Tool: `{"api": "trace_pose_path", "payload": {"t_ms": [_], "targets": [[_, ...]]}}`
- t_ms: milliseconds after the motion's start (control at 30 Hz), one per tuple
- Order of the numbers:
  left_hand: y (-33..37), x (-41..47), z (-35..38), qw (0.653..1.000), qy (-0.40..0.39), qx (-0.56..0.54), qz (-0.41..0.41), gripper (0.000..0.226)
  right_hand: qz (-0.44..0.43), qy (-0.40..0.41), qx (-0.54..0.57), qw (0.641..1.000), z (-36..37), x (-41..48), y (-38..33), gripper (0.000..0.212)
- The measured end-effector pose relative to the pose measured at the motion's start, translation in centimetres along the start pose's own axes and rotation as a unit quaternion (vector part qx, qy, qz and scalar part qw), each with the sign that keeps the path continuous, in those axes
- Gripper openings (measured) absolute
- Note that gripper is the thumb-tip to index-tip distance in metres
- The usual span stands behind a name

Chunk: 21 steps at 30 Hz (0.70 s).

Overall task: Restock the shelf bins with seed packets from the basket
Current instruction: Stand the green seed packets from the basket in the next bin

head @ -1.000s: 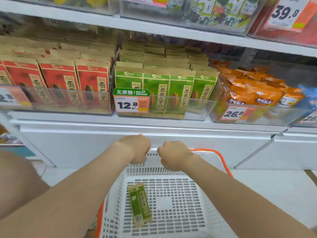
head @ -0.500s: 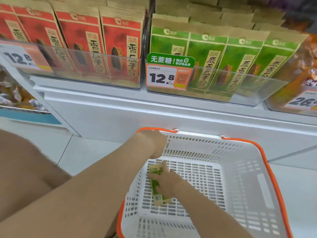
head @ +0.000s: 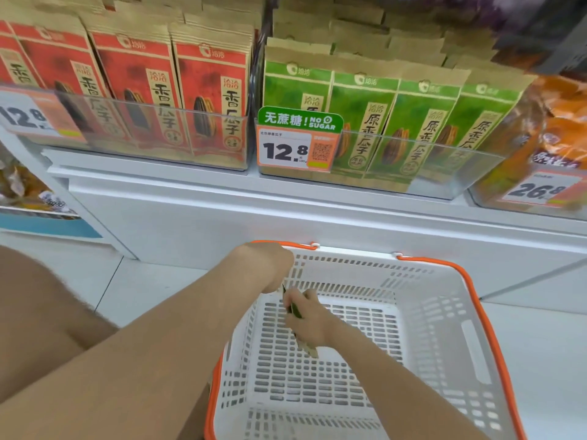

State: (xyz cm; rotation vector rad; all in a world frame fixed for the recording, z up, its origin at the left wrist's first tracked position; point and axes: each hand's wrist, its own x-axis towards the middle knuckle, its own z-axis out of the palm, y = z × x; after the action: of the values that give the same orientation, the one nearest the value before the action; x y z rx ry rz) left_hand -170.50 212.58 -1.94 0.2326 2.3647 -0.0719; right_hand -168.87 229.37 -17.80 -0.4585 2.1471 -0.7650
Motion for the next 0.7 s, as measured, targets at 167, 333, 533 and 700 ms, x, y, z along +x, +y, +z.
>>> {"api": "trace_pose_path", "payload": {"t_ms": [167, 333, 533, 700], "targets": [[1.3, -1.8, -1.5, 0.998, 0.039, -0.038, 0.011, 0.047, 0.024, -0.039, 0.351, 0.935, -5.9, -4.1, -3.4, 0.038], [2.0, -3.5, -4.1, 0.982, 0.103, -0.143, 0.065, 0.045, -0.063, -0.119, 0.487, 0.863, -10.3, -9.4, -6.7, 0.048], [2.8, -5.9, -7.7, 0.951, 0.205, -0.216, 0.088, 0.035, -0.090, 0.156, -0.070, 0.981, -15.3, -13.3, -10.6, 0.035], [4.7, -8.7, -10.8, 0.805, 0.354, -0.454, 0.143, 0.045, -0.127, 0.251, 0.090, 0.955, -18.5, -17.5, -13.0, 0.038]]}}
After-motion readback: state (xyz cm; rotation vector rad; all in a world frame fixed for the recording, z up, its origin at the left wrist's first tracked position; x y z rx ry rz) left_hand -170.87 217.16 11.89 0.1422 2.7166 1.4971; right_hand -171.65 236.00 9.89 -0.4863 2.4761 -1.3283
